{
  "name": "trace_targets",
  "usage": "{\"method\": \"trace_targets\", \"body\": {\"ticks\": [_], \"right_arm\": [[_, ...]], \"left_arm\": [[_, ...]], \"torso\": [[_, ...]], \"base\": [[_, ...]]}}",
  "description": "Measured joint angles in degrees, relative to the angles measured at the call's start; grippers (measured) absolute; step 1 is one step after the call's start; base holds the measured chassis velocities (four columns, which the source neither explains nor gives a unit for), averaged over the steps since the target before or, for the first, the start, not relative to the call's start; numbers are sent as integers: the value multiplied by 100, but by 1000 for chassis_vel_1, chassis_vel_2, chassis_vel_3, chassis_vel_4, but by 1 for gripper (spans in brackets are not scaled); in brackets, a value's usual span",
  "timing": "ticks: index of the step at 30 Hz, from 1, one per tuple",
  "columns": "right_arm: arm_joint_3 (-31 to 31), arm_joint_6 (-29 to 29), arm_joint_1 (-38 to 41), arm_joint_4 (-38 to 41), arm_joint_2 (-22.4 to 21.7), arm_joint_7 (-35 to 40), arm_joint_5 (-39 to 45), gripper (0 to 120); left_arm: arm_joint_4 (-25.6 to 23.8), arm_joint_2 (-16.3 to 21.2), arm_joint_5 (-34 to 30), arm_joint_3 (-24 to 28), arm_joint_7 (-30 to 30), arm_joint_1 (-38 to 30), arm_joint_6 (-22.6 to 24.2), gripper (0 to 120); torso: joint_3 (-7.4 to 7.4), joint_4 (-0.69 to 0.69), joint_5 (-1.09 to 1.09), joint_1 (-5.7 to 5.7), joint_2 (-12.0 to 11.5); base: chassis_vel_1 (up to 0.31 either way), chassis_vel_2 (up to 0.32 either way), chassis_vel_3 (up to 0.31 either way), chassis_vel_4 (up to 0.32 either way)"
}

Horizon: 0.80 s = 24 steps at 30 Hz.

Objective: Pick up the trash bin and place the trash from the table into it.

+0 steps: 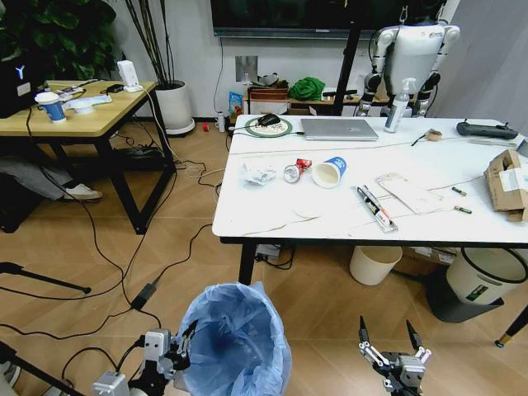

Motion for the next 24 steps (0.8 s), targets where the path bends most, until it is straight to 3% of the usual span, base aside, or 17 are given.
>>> {"method": "trace_targets", "body": {"ticks": [24], "right_arm": [[0, 7, -11, 23, 0, 2, 5, 100]], "left_arm": [[12, -19, -55, 35, -39, -15, 16, 0]], "torso": [[379, 0, 0, 287, 666]], "base": [[0, 0, 0, 0]]}}
